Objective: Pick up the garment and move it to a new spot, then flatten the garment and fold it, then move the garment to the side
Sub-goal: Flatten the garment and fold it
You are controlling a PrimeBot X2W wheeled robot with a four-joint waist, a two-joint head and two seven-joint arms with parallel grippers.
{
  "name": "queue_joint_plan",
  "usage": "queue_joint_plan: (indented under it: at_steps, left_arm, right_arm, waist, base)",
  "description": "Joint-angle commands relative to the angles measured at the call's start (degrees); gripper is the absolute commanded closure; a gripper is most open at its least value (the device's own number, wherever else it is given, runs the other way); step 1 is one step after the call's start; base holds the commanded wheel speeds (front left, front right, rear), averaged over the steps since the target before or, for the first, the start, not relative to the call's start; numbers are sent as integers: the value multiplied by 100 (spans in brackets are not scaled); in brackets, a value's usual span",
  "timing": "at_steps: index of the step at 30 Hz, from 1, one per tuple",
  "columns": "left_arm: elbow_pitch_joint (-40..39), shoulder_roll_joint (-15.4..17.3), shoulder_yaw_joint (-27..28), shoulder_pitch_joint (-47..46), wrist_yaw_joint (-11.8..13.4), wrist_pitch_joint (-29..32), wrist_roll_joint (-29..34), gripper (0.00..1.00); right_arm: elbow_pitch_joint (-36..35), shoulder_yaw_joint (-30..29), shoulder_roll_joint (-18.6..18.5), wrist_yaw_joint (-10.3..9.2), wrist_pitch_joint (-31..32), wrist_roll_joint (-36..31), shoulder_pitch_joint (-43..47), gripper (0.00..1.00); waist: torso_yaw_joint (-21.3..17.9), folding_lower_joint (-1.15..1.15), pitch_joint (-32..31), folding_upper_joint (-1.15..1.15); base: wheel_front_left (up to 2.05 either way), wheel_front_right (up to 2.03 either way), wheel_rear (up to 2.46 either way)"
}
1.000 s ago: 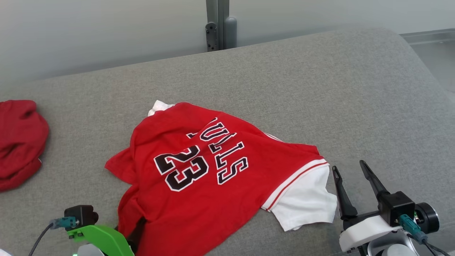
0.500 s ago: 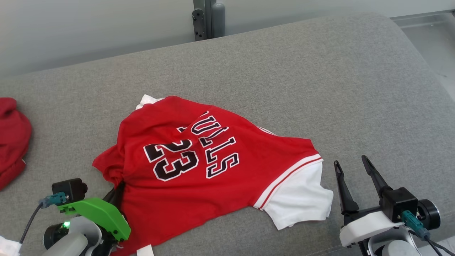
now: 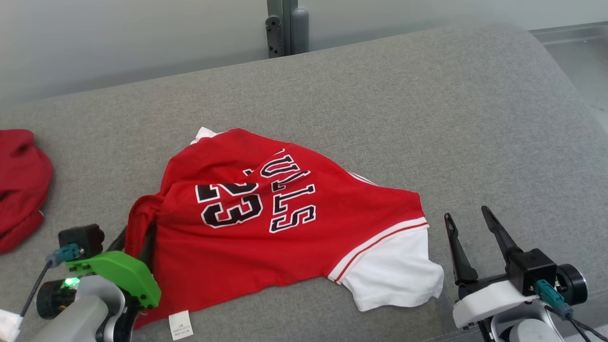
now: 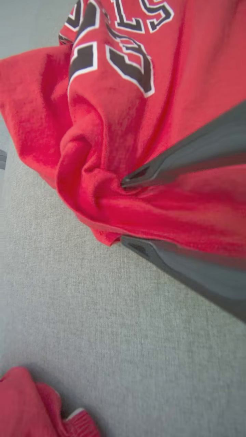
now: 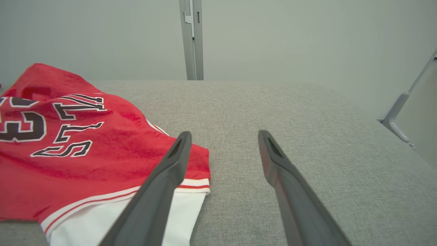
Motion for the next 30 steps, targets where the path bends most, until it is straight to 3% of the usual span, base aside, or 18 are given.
queue_joint_plan:
  at_steps: [1,4,7,10,15,21,26,30]
  left_arm:
    - [-35,127,118,201,168,-59,186,0]
    - [-649,153,1101,489,537,-94,774,0]
    - [-1654,-55,2329,1517,816,-71,1815,0]
    - [-2529,-407,3274,2405,835,-77,2815,0]
    - [-3128,-1054,4139,3548,336,-78,4094,0]
    - [-3343,-1804,4995,4116,-495,-78,5088,0]
    - [-3262,-2243,5566,4251,-1009,-78,5554,0]
    - [-3251,-2441,5871,4186,-1199,-79,5775,0]
  right_arm:
    - [-54,-47,-9,-6,-17,-34,19,0]
    - [-172,-131,-98,-6,-17,-78,76,0]
    - [-336,-271,-206,-6,-17,-132,111,0]
    - [-514,-405,-318,-6,-17,-173,117,0]
    - [-654,-529,-403,-6,-17,-203,195,0]
    - [-662,-653,-303,-6,-17,-238,343,0]
    - [-556,-619,-198,-6,-17,-279,417,0]
    - [-485,-533,-131,-6,-17,-242,478,0]
  waist:
    - [-2,0,-71,0]
    - [59,0,-155,0]
    - [170,0,-255,0]
    - [295,0,-365,0]
    - [454,0,-570,0]
    - [588,0,-703,0]
    - [599,0,-784,0]
    - [608,0,-812,0]
  base:
    - [0,0,0]
    - [0,0,0]
    - [0,0,0]
    - [0,0,0]
    - [0,0,0]
    - [0,0,0]
    - [0,0,0]
    - [0,0,0]
